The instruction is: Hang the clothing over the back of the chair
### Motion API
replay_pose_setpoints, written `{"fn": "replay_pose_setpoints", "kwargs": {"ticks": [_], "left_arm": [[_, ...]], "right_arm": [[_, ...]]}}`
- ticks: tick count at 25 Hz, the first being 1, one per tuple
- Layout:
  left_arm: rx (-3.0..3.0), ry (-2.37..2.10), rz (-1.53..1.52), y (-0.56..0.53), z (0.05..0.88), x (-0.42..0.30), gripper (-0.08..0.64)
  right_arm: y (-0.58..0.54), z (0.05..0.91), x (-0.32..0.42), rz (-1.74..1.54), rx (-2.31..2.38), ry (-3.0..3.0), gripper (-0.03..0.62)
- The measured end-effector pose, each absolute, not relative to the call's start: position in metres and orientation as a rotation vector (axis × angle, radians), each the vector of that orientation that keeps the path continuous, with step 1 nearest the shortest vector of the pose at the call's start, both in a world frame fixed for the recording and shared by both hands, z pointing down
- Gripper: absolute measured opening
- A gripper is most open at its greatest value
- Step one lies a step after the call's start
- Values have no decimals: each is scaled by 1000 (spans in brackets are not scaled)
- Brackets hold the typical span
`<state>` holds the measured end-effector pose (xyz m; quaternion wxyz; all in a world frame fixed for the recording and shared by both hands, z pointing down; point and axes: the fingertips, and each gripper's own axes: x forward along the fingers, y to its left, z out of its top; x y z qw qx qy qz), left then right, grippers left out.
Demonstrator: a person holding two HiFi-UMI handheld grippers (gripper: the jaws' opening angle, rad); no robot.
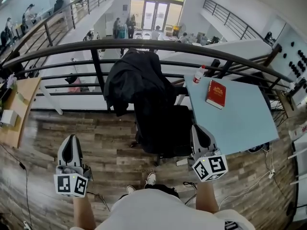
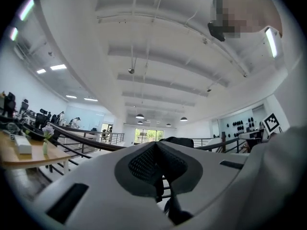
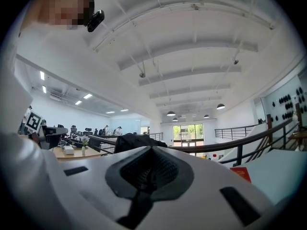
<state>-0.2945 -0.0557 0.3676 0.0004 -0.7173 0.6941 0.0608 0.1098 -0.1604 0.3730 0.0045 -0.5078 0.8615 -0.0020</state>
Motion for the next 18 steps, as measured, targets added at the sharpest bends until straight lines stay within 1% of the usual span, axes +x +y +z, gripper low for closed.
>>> {"fn": "replay_pose_setpoints", "kwargs": {"ticks": [4, 9, 13, 18], "left_arm": [[-2186, 2272, 210, -43, 384, -291, 21], [-2147, 2318, 149, -35, 399, -279, 21], [-2116, 2330, 220, -50, 390, -273, 22], [-2084, 2324, 227, -61, 379, -266, 22]], "right_arm": [[-172, 378, 132, -39, -1632, 2669, 17], [-177, 390, 139, -80, -1618, 2688, 17], [-185, 393, 139, -87, -1583, 2706, 17], [-190, 393, 138, -76, -1542, 2727, 17]]}}
